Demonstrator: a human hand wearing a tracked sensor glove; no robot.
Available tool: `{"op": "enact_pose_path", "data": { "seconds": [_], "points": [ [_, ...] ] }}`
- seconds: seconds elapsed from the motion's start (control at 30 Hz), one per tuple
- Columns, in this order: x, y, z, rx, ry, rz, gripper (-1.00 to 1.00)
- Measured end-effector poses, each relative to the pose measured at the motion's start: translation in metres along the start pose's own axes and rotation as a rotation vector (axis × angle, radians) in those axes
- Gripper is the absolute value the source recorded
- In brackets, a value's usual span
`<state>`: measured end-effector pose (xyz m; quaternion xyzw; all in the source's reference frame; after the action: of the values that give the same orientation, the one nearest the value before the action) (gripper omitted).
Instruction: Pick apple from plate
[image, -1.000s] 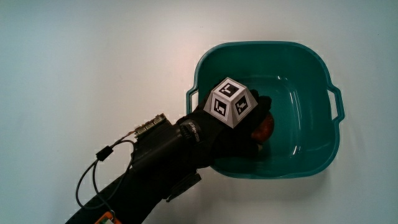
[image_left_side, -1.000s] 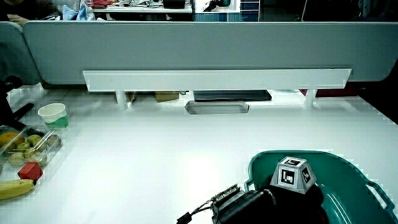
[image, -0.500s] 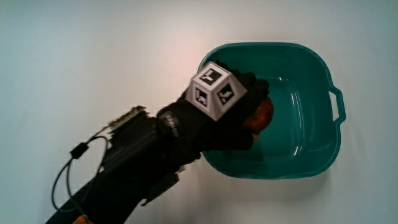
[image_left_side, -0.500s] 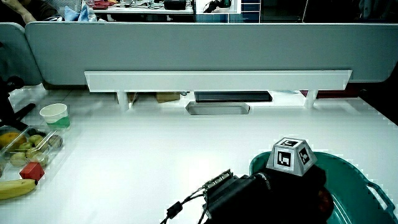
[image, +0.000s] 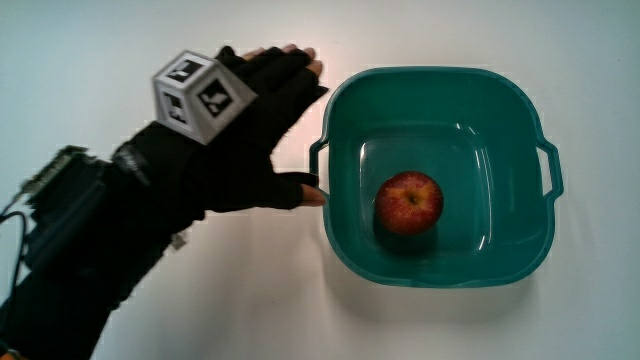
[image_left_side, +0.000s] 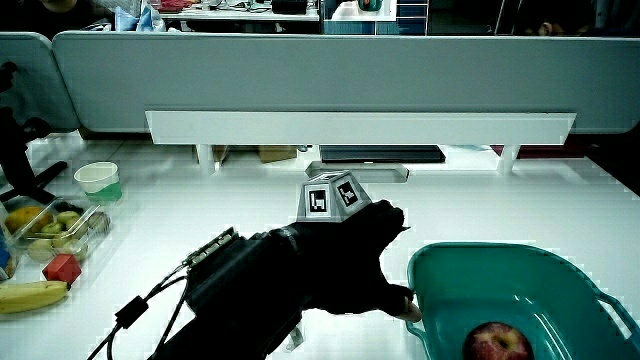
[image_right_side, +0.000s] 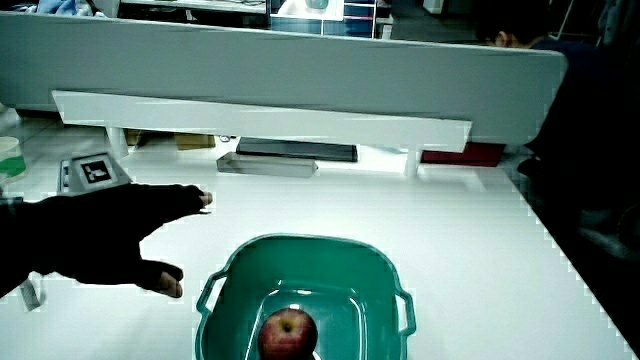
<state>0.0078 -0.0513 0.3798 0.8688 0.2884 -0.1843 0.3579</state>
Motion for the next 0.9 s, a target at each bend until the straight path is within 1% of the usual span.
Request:
{"op": "enact_pose_path", "data": {
  "seconds": [0.03,0.07,0.1,0.17,0.2,0.23,0.27,0.3,0.33,0.37,0.4,0.43,0.57,0.7,0.87,0.9],
  "points": [
    [0.004,-0.002,0.001,0.000,0.012,0.019,0.00],
    [0.007,-0.003,0.002,-0.017,0.010,0.039,0.00],
    [0.010,-0.004,0.004,-0.023,0.013,0.043,0.00],
    [0.011,-0.002,0.001,-0.018,0.012,0.042,0.00],
    [0.011,0.002,-0.002,-0.027,0.016,0.027,0.00],
    [0.012,0.003,-0.004,-0.034,0.006,0.036,0.00],
    [0.012,0.005,-0.006,-0.035,0.013,0.028,0.00],
    [0.015,0.005,-0.006,-0.026,0.024,0.034,0.00],
    [0.014,0.008,-0.009,-0.040,0.016,0.024,0.00],
    [0.013,0.013,-0.015,-0.039,0.008,0.017,0.00],
    [0.017,0.010,-0.012,-0.042,0.029,0.026,0.00],
    [0.019,0.009,-0.011,-0.044,0.035,0.031,0.00],
    [0.021,0.012,-0.014,-0.060,0.040,0.044,0.00],
    [0.022,0.014,-0.019,-0.055,0.043,0.038,0.00],
    [0.021,0.015,-0.021,-0.068,0.043,0.045,0.00],
    [0.020,0.016,-0.022,-0.059,0.047,0.038,0.05]
  ]
}}
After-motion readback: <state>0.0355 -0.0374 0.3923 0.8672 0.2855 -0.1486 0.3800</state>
